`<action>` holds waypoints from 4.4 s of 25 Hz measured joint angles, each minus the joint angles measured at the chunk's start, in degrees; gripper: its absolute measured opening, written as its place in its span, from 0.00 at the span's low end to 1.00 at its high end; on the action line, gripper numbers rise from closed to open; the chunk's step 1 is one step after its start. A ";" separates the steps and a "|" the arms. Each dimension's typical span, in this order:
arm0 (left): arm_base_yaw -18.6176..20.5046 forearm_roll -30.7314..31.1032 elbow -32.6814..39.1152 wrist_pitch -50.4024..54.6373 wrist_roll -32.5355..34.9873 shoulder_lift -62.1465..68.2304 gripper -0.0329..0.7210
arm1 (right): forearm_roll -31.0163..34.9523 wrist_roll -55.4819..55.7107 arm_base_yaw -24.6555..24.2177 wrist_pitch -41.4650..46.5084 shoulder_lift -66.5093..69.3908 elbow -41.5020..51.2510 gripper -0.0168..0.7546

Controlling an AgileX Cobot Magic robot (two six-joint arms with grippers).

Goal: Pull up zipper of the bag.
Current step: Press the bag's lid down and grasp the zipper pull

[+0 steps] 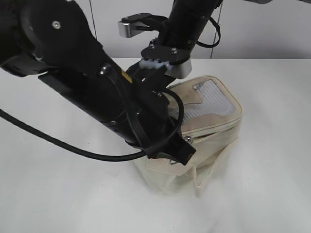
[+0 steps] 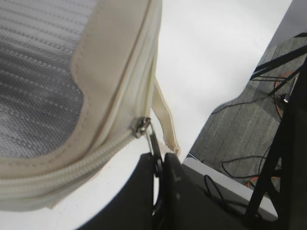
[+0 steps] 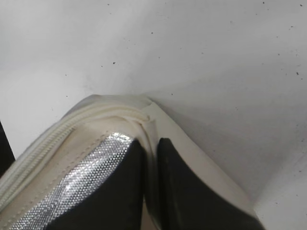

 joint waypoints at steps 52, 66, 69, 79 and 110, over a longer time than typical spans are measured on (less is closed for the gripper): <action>7.59 14.02 -0.06 11.80 -23.75 -5.61 0.04 | 5.86 4.10 -0.45 -3.09 -0.02 -0.31 0.32; 7.68 13.20 -0.06 12.32 -23.75 -5.61 0.04 | 5.88 1.99 -0.45 -3.70 -0.02 -0.38 0.44; 7.68 12.95 -0.06 12.32 -23.75 -5.61 0.04 | 5.86 1.99 -0.45 -4.70 -0.02 -0.38 0.44; 7.68 12.79 -0.06 12.32 -23.75 -5.61 0.04 | 5.81 1.97 -0.45 -4.11 0.71 -0.49 0.37; 3.10 6.09 -0.55 9.73 -33.16 -1.20 0.04 | 9.17 4.08 -0.51 -0.34 1.30 -0.43 0.07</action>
